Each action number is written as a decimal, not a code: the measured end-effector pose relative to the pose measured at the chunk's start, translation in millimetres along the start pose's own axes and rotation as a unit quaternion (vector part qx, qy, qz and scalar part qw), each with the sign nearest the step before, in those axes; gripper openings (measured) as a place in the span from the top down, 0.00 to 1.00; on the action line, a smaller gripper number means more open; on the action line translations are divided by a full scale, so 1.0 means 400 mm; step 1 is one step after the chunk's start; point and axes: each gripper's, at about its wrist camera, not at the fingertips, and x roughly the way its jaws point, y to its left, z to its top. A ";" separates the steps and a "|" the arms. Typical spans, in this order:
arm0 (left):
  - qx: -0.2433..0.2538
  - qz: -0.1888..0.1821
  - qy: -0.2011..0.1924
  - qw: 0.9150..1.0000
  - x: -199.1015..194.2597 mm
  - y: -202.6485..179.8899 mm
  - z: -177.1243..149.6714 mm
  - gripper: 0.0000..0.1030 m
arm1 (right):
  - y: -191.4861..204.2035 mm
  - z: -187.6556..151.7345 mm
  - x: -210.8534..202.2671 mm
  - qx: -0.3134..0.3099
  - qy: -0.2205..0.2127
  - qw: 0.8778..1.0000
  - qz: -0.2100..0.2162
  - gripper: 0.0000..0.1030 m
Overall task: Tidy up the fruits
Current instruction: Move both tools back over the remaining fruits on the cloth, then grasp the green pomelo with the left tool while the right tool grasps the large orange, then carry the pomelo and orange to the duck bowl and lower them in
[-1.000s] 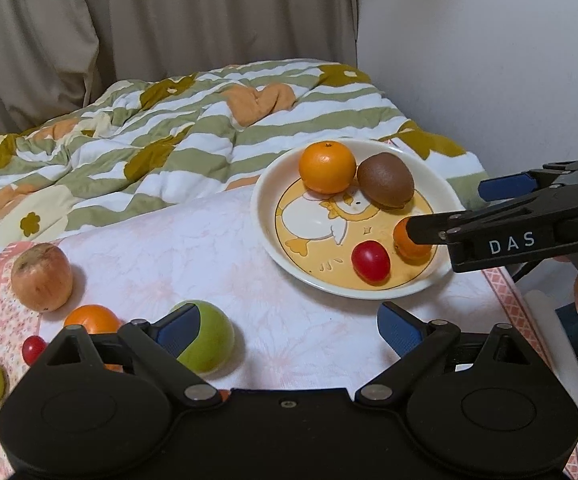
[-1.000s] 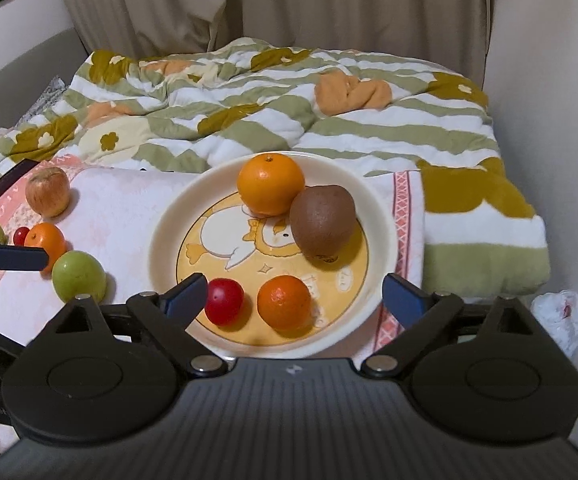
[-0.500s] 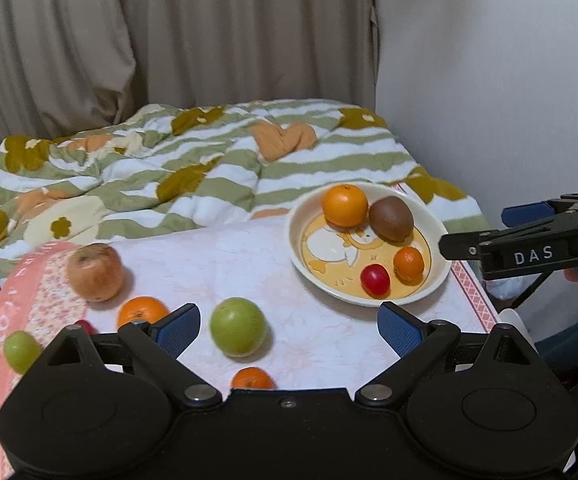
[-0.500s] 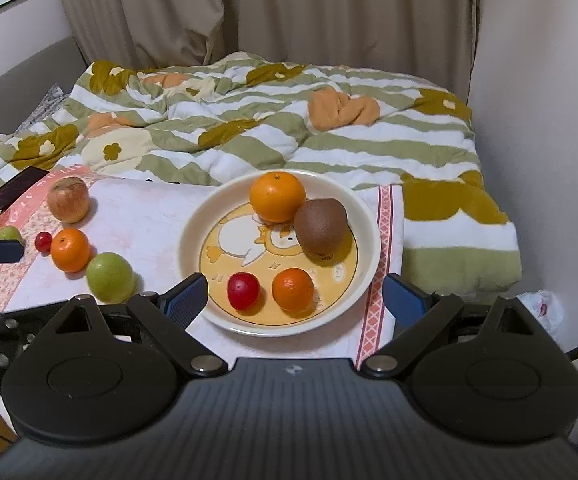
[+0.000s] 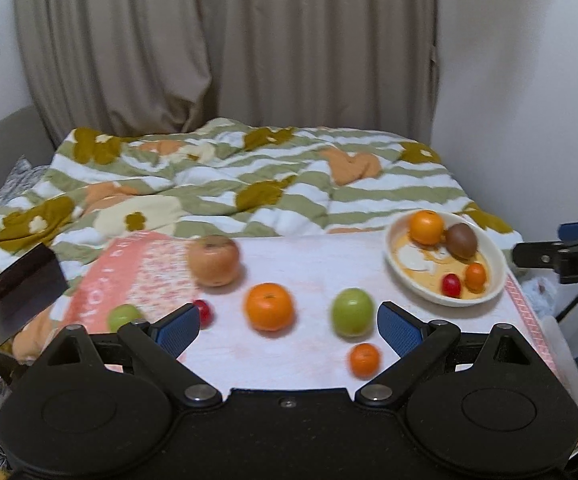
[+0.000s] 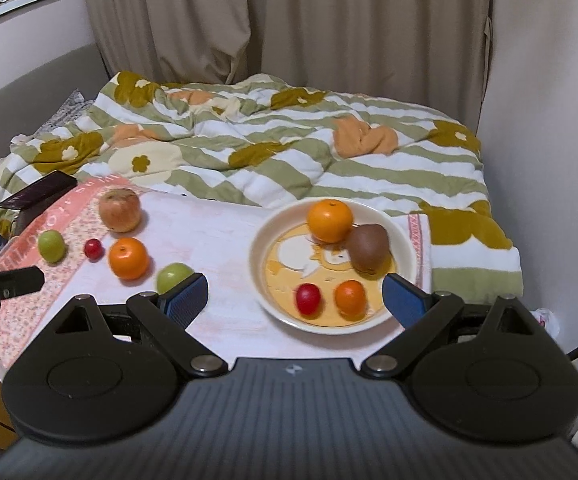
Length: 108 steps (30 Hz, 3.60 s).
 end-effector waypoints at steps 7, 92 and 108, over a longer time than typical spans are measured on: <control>0.004 0.016 -0.008 1.000 -0.017 0.161 -0.015 0.05 | 0.157 0.004 -0.016 0.006 -0.009 1.000 -0.020 0.00; 0.026 -0.065 0.023 0.997 0.186 0.461 -0.070 0.43 | 0.582 -0.032 0.320 0.046 0.026 0.998 -0.028 0.27; 0.040 -0.091 -0.021 0.995 0.052 0.283 -0.011 0.43 | 0.413 -0.036 0.078 0.071 -0.006 0.996 -0.055 0.27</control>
